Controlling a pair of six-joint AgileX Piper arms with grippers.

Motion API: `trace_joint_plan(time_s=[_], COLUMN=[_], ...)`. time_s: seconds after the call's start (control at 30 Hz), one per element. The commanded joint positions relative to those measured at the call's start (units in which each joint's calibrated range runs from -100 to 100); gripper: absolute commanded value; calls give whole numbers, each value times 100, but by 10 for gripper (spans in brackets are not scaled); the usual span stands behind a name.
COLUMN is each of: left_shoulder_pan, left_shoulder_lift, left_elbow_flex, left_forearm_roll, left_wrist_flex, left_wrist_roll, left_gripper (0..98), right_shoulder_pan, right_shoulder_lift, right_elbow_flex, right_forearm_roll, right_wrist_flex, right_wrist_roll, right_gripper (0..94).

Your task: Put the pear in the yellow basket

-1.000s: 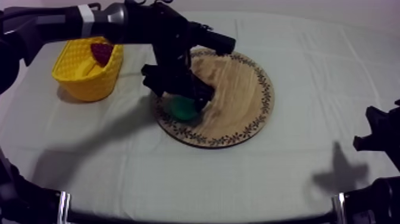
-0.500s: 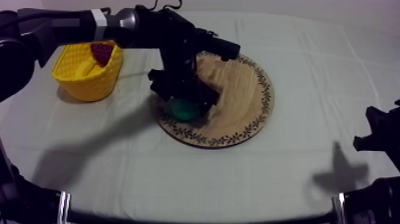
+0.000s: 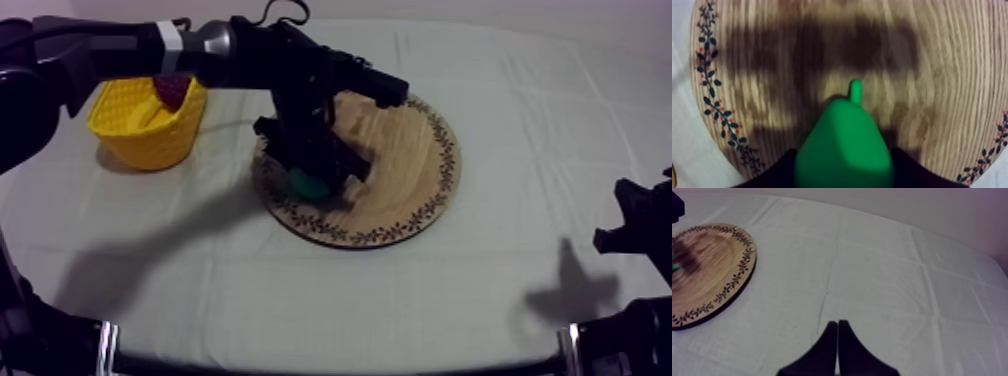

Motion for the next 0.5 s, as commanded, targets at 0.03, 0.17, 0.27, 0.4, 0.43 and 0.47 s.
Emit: trace_joint_plan(time_s=[0.03, 0.17, 0.27, 0.4, 0.43, 0.47], left_shoulder_pan=[-4, -18, -66, -148, -173, -199], left_shoulder_lift=[66, 69, -83, -513, -651, -791], left_elbow_flex=[-54, -124, -118, -121, -102, -68], left_forearm_roll=[-7, -85, -151, -267, -295, -319], left_wrist_flex=[53, 133, 204, 542, 628, 695], left_wrist_roll=[4, 12, 16, 11, 2, -11], left_gripper=[558, 541, 553, 596, 604, 609], right_shoulder_pan=[1, 1, 1, 1, 1, 1], right_shoulder_lift=[1, 1, 1, 1, 1, 1], right_elbow_flex=[5, 5, 5, 5, 5, 5], right_forearm_roll=[0, 0, 0, 0, 0, 0], right_wrist_flex=[-1, -1, -1, -1, -1, -1], right_wrist_roll=[-3, -3, -2, -1, 0, 0], right_gripper=[5, 5, 5, 5, 5, 5])
